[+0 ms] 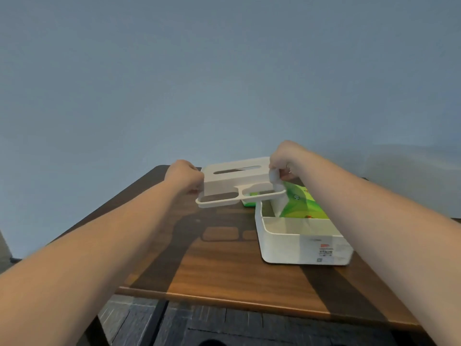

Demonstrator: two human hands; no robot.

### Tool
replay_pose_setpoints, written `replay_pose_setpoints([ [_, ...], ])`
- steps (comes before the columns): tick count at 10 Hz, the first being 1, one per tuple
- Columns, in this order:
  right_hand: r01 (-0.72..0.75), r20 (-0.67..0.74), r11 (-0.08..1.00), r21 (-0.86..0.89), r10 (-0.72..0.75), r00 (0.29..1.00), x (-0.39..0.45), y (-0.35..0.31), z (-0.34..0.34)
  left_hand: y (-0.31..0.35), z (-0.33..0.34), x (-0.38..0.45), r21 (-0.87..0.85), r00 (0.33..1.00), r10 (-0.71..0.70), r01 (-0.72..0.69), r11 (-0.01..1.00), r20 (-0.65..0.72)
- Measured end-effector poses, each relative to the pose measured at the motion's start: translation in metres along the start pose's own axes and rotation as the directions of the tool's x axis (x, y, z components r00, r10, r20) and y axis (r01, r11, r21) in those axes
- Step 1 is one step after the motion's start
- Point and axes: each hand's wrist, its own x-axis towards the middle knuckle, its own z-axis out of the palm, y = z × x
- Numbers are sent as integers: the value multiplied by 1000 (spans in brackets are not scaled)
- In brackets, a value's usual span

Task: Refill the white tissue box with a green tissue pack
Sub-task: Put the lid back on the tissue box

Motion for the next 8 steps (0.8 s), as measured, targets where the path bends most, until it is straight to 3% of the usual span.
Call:
replay_pose_setpoints([
  [2,-165,-30,972,-167,162,986,-1,48,-38,43,37,-25,6,995,41,-42,999,96],
  [3,-173,-32,966,-193,170,985,-11,70,-55,59,55,-37,3,989,57,-58,998,138],
  [5,-167,-89,975,-144,156,984,-22,111,-78,79,91,-52,14,973,53,-57,998,223],
  [6,-163,-59,981,-105,158,986,-25,126,-85,80,105,-58,105,972,35,-61,993,233],
  [7,-194,-34,963,-186,191,981,-27,131,-80,78,113,-60,157,974,37,-73,985,225],
  [8,-183,0,975,-124,184,983,-22,136,-77,74,118,-56,221,973,36,-88,971,229],
])
